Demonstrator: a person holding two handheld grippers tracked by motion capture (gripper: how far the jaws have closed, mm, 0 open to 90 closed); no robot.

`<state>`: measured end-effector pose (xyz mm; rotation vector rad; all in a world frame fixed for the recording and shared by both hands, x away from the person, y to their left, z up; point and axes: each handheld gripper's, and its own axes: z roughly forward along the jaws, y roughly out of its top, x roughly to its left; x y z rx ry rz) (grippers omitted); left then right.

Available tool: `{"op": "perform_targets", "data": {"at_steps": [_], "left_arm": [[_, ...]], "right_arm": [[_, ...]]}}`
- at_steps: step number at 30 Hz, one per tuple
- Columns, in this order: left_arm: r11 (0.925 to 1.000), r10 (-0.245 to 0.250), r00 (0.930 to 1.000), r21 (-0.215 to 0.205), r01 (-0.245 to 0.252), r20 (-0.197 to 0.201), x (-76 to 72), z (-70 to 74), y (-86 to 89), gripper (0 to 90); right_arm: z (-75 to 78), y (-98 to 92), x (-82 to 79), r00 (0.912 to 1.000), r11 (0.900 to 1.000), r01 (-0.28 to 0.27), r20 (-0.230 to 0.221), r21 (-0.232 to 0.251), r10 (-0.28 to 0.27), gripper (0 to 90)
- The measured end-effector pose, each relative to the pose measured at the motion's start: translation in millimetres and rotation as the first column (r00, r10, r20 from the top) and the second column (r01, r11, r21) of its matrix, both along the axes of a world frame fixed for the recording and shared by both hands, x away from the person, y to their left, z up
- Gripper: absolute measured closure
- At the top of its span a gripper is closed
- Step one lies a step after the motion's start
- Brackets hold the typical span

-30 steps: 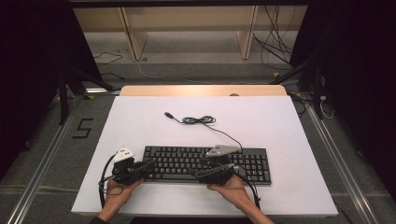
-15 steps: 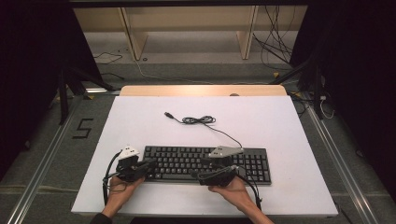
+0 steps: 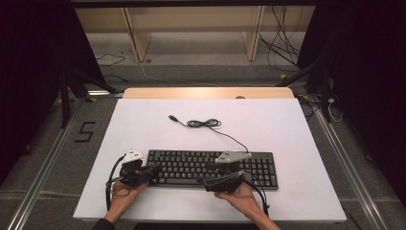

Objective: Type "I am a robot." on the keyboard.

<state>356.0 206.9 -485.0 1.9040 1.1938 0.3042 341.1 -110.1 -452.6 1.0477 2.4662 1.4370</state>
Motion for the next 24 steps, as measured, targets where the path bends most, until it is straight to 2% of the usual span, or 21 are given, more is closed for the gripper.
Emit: {"op": "perform_targets", "data": {"at_steps": [14,21,24], "left_arm": [[0.9999,-0.002,0.9997,0.01,0.002,-0.023,0.4,-1.9,-1.2,89.2],[1.0,0.003,0.9999,-0.002,-0.003,-0.01,-0.4,0.1,0.4,88.7],[0.9998,0.007,1.0,-0.016,-0.007,0.004,-1.7,3.7,1.8,85.0]], "right_arm": [[0.2,-0.8,-1.4,1.0,1.0,-0.001,-0.001,-0.003,0.001,35.2],[-0.1,0.1,-1.3,1.0,1.0,-0.001,-0.001,-0.003,0.001,35.3],[-0.2,-0.2,-0.4,1.0,1.0,0.001,0.0,-0.002,-0.001,35.3]]}}
